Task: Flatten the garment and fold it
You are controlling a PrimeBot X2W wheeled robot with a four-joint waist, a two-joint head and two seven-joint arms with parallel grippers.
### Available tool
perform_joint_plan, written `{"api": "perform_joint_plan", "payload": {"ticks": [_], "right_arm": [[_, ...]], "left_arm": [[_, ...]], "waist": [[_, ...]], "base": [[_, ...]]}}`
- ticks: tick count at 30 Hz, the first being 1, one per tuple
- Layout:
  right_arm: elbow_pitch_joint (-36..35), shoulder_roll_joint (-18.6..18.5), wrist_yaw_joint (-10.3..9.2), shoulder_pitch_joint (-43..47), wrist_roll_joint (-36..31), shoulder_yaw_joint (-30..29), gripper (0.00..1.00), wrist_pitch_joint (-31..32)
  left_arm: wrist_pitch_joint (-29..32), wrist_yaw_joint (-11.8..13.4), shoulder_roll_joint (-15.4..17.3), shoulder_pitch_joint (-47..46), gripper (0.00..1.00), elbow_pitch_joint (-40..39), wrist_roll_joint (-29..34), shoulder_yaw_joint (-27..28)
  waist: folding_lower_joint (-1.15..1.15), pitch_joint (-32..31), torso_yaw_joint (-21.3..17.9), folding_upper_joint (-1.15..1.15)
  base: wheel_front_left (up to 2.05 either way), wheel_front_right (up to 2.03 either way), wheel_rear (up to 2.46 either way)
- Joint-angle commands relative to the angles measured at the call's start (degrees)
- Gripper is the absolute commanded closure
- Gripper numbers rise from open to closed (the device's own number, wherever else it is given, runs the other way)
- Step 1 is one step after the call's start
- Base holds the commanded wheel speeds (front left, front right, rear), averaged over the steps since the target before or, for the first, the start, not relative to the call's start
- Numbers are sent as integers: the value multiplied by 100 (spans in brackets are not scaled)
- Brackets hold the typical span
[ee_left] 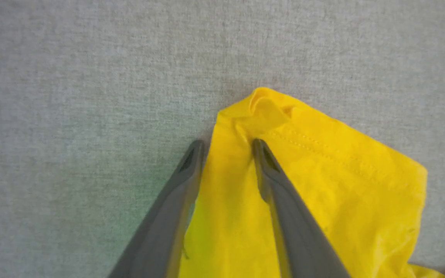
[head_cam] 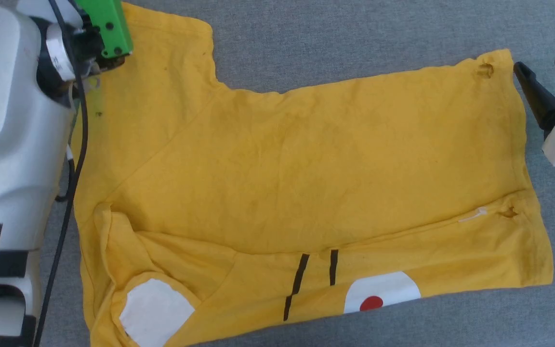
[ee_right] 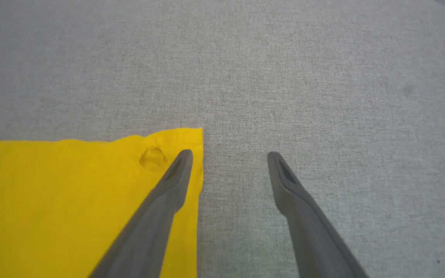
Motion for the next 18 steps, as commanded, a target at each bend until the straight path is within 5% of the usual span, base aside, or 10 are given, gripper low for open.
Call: {"api": "perform_joint_plan", "payload": {"ticks": [1,10,18], "right_arm": [[-23,1,-9,-20,25,-6,0,-28],[-10,-178,-9,-140,-94,182,0,138],[426,-538,-9,-679,-434,894,0,1031]], "left_arm": [[-75,9,-13,367,100,-20,-89,-9],[-1246,-394,-167,716,100,-715,-564,568],[-1605,-643,-309,1020,100,-1154,-778,634]], "waist": [[-1,-29,20,0],[-1,-442,194,0],[-1,-419,429,0]], "base": [[0,0,0],[0,0,0],[0,0,0]]}}
